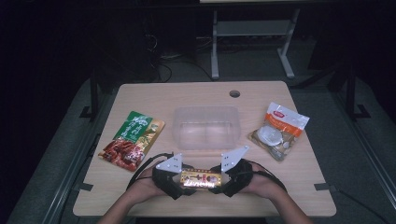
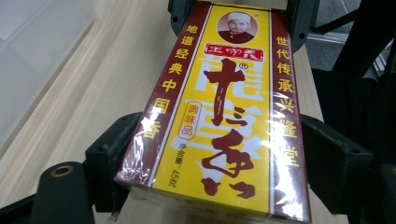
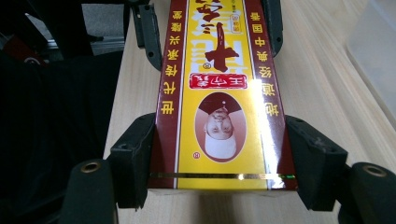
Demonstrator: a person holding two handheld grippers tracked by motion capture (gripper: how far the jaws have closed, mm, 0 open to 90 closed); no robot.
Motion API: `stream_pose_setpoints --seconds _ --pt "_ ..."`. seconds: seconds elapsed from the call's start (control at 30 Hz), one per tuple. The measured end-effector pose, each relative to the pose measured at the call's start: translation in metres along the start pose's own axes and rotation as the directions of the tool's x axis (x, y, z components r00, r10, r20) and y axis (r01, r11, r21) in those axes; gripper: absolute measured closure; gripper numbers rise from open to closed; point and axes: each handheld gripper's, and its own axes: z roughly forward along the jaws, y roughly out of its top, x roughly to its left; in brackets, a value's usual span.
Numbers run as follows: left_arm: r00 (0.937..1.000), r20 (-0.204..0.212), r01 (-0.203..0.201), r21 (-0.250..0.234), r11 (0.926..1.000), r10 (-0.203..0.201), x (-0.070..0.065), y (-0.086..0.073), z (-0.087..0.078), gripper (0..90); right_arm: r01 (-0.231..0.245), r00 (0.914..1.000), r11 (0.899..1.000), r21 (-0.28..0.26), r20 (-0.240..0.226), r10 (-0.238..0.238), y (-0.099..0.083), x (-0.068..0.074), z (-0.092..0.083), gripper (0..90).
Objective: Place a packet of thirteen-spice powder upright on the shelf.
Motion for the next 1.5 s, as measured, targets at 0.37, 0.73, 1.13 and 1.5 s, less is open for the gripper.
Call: stream_pose_setpoints --seconds 0.37,0.73,1.13,1.5 --pt "0.9995 0.029 -0.012 0.006 0.9999 0.011 0.001 -0.002 -0.002 26.8 0.008 0.9999 1.000 0.003 -0.015 -0.007 0.000 0.000 0.002 31.0" --pt "0.9993 0.037 -0.002 0.012 0.9999 0.001 -0.002 -0.001 -0.003 31.2 -0.033 0.9994 0.999 -0.005 -0.013 0.033 -0.002 -0.002 0.002 25.4" --pt "0.9995 -0.012 0.031 0.011 0.9995 -0.031 0.005 -0.013 -0.019 31.4 -0.115 0.9889 0.993 -0.034 0.091 0.118 -0.015 -0.007 -0.023 22.2" --pt "0.9974 -0.044 0.058 0.002 0.9983 -0.058 0.013 -0.014 -0.032 31.4 -0.295 0.9266 0.956 0.004 0.246 0.285 -0.035 0.010 -0.031 23.4"
